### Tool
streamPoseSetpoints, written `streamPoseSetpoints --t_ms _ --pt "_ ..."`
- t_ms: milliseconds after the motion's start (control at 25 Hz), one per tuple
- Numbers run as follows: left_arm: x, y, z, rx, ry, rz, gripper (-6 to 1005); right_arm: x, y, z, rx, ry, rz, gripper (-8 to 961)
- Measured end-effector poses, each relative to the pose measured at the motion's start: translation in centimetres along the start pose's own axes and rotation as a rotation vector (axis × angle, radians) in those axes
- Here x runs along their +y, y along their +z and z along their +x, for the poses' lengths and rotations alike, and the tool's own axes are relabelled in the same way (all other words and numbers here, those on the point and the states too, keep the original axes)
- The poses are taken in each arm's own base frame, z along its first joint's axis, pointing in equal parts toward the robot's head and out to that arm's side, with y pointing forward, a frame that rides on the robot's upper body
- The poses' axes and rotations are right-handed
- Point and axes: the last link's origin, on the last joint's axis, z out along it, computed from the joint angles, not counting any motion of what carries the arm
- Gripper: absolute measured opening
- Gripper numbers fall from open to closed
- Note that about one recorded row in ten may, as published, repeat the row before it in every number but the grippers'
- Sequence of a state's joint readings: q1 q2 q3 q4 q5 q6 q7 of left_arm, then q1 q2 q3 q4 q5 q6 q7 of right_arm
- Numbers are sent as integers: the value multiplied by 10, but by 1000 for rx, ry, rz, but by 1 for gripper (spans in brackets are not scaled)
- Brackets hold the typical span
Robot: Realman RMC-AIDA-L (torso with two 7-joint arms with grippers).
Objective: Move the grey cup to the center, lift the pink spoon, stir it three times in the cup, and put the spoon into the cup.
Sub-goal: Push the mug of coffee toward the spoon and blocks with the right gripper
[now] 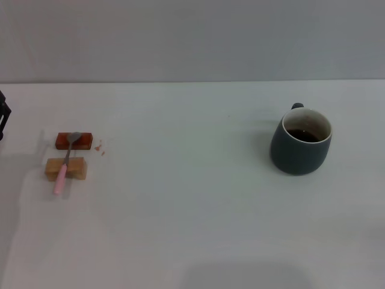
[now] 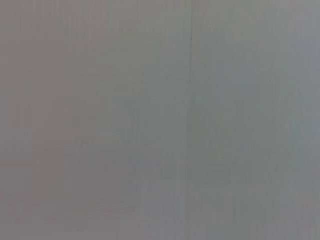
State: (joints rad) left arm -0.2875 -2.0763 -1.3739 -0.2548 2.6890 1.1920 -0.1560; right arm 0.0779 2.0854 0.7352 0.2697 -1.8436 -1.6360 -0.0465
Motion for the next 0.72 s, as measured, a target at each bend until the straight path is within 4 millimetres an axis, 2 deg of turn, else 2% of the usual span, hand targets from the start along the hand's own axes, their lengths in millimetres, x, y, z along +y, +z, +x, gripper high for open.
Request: streamPoseSetpoints --t_ms 400,720 --pt "-8 -7 0 5 -11 23 810 3 0 3 23 8 -8 0" --pt "-18 -9 -1 -1 -15 65 810 16 29 20 116 20 -23 -1"
